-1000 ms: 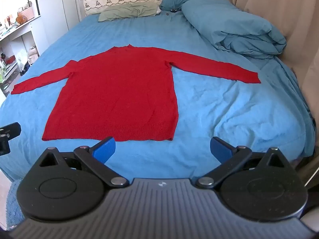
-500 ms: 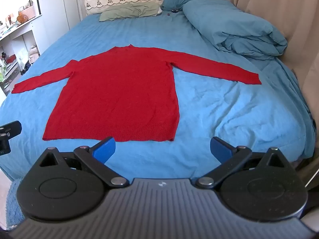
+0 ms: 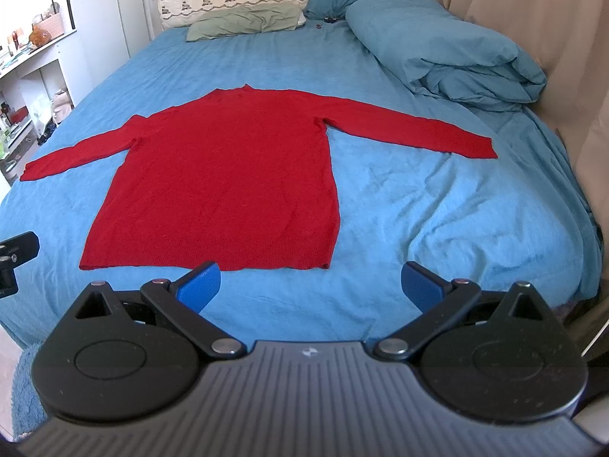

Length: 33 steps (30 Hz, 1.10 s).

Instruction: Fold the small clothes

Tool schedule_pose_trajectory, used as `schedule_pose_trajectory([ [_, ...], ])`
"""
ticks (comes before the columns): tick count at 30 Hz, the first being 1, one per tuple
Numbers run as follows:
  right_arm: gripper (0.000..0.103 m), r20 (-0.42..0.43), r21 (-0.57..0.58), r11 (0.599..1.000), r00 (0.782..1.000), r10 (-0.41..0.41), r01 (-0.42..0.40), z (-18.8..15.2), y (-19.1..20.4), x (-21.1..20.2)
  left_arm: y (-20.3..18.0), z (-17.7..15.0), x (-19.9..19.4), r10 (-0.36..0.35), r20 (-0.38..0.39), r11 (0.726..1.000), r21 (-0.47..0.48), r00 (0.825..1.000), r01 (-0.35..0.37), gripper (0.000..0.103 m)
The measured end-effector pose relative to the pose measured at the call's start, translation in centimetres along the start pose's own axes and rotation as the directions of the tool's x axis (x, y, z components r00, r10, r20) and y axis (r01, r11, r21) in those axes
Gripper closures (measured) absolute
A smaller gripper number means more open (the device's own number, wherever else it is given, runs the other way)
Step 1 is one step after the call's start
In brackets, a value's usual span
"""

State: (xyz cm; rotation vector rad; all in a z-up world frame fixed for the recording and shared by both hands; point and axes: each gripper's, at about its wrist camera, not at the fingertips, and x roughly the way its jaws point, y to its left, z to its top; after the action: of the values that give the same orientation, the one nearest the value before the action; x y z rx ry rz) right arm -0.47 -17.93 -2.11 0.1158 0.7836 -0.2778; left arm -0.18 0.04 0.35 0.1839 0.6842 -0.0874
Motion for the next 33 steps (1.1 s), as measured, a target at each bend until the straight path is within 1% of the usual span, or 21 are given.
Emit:
schedule_pose_trajectory([
  [17, 0.0, -0.002, 0.009, 1.0, 1.0, 0.007, -0.007, -0.21, -0.14, 0.37, 0.03, 0.13, -0.1, 0.001, 0.01, 1.0, -0.014, 1.0, -0.001, 0.0],
  [33, 0.0, -0.001, 0.01, 1.0, 1.0, 0.01, -0.01, -0.16, -0.05, 0.27, 0.03, 0.27, -0.53, -0.002, 0.019, 1.0, -0.007, 1.0, 0.002, 0.0],
])
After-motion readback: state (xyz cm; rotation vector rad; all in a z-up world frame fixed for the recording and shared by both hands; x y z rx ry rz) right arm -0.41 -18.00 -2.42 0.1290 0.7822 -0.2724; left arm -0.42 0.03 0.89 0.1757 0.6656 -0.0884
